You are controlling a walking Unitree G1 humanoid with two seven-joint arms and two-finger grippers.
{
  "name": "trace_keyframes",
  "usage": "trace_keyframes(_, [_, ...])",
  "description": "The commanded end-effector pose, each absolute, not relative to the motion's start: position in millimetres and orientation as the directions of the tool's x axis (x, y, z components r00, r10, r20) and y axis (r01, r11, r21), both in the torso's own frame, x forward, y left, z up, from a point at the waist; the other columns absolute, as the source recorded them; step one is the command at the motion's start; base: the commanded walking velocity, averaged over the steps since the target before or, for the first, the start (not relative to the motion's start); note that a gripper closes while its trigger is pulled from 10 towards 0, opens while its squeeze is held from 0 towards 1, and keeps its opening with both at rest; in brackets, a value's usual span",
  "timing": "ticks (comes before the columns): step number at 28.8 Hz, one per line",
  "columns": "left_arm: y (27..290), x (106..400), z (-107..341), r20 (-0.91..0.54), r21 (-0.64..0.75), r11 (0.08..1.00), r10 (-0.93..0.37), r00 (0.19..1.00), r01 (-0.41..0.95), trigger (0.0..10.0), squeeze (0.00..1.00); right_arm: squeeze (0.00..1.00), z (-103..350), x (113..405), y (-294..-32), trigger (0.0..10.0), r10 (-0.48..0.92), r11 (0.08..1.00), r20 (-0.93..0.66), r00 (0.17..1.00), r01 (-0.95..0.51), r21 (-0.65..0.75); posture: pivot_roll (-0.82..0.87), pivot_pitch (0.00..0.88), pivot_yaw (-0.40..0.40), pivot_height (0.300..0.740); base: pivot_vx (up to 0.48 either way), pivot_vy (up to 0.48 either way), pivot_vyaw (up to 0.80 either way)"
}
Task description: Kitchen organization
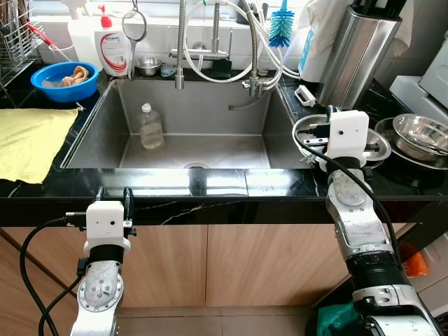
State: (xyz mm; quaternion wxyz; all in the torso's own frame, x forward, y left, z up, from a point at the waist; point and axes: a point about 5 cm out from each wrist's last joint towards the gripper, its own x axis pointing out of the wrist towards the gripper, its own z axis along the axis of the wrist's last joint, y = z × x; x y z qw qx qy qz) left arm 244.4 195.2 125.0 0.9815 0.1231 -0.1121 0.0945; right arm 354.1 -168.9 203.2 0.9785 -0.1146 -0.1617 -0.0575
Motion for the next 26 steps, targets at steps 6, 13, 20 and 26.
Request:
trace_keyframes(6, [193, 245, 123, 0.233, 0.222, 0.954, 0.146, 0.961, -0.199, 10.0, 0.00, 0.00, 220, 351, -165, 10.0, -0.071, 0.970, 0.413, 0.908, 0.160, -0.185, -0.03, 0.000, -0.063, 0.740, 0.000, 0.000, 0.00])
trace_keyframes(13, [195, 244, 123, 0.233, 0.222, 0.953, 0.154, 0.960, -0.207, 10.0, 0.00, 0.00, 222, 352, -139, 10.0, 0.181, 0.972, 0.399, 0.899, -0.103, -0.209, -0.03, 0.000, -0.067, 0.740, 0.000, 0.000, 0.00])
trace_keyframes(20, [195, 244, 123, 0.233, 0.219, 0.952, 0.162, 0.959, -0.214, 10.0, 0.00, 0.00, 216, 355, -114, 10.0, 0.353, 0.932, 0.308, 0.883, -0.301, -0.203, -0.02, 0.000, -0.075, 0.740, 0.000, 0.000, 0.00])
trace_keyframes(26, [195, 242, 122, 0.232, 0.218, 0.950, 0.171, 0.958, -0.223, 10.0, 0.00, 0.00, 203, 357, -101, 10.0, 0.454, 0.885, 0.223, 0.862, -0.407, -0.228, -0.02, 0.000, -0.079, 0.740, 0.000, 0.000, 0.00])
